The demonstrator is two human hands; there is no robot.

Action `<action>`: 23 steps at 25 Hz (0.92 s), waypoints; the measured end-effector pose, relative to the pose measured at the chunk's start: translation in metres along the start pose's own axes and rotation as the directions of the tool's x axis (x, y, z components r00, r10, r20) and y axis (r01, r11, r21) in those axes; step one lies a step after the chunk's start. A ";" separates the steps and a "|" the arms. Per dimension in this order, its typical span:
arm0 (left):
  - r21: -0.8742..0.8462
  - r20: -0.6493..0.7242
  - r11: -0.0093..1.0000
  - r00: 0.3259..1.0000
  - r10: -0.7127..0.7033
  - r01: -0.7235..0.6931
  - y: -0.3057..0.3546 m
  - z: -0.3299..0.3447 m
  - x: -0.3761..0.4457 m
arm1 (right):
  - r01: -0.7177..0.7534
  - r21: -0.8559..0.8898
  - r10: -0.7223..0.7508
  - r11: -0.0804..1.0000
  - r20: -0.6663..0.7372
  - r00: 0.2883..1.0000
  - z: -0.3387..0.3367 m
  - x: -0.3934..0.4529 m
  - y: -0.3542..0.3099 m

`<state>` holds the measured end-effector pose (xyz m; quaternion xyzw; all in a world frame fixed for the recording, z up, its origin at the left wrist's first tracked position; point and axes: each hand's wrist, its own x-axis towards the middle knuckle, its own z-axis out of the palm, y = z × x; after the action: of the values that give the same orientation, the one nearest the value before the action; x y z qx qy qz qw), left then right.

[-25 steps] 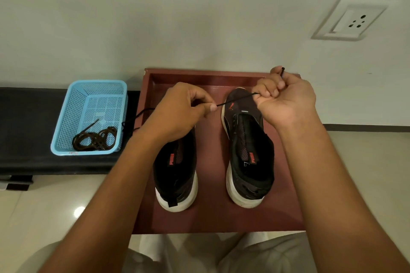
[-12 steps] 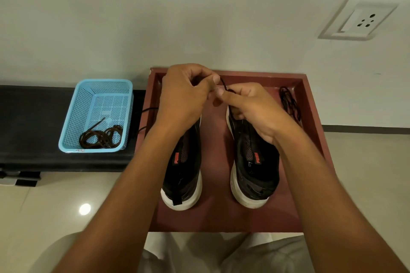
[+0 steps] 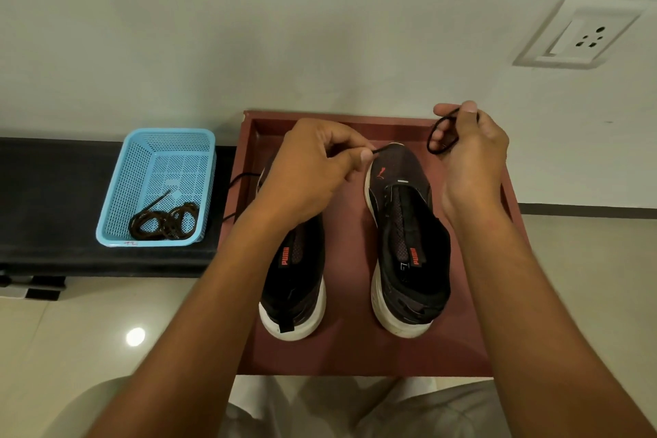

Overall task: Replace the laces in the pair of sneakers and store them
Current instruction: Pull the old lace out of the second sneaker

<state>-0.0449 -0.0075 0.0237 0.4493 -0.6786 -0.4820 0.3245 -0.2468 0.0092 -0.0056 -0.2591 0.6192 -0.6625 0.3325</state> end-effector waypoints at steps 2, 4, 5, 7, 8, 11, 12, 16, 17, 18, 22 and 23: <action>-0.044 -0.016 0.998 0.999 0.045 -0.045 0.005 0.004 0.000 | 0.023 -0.023 -0.024 0.999 -0.032 0.999 -0.002 0.002 0.002; -0.039 -0.009 0.998 0.999 0.051 -0.052 0.007 0.011 0.000 | -0.062 0.093 0.063 0.994 -0.007 0.998 0.001 0.003 0.000; -0.020 0.007 0.999 0.999 0.046 -0.045 0.007 0.015 -0.001 | -0.162 0.197 0.157 0.967 0.038 0.987 0.004 0.002 -0.003; 0.035 0.029 0.999 0.999 0.041 -0.042 0.003 0.023 -0.003 | -0.412 0.404 0.358 0.817 0.205 0.911 0.006 0.000 -0.011; 0.062 0.029 0.997 0.999 0.042 -0.043 0.000 0.026 -0.003 | -0.504 0.502 0.412 0.703 0.291 0.864 0.007 -0.001 -0.014; 0.120 0.011 0.992 0.999 0.034 -0.035 -0.003 0.031 -0.004 | -0.597 0.710 0.425 0.373 0.441 0.791 0.004 -0.005 -0.023; 0.134 0.013 0.991 0.999 0.029 -0.031 -0.003 0.031 -0.005 | -0.593 0.730 0.419 0.339 0.447 0.790 0.002 -0.005 -0.026; 0.263 0.099 0.965 0.995 -0.019 -0.007 -0.003 0.008 -0.002 | -0.478 0.712 0.451 0.514 0.249 0.857 -0.017 0.010 -0.030; 0.313 0.106 0.950 0.994 -0.040 0.005 -0.005 -0.005 0.000 | -0.432 0.668 0.449 0.606 0.161 0.879 -0.024 0.014 -0.031; 0.350 0.086 0.937 0.995 -0.057 0.024 -0.008 -0.017 0.002 | -0.386 0.593 0.428 0.706 0.077 0.901 -0.029 0.017 -0.031; 0.269 -0.085 0.960 0.995 -0.056 0.077 -0.011 -0.036 0.003 | -0.258 0.076 0.250 0.963 0.099 0.963 -0.021 0.010 -0.030; 0.227 -0.105 0.971 0.993 -0.046 0.069 -0.009 -0.031 0.003 | -0.213 -0.067 0.222 0.975 0.184 0.957 -0.013 0.005 -0.028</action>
<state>-0.0165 -0.0226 0.0254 0.5269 -0.6995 -0.3864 0.2895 -0.2627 0.0144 0.0205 -0.2594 0.6244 -0.5795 0.4550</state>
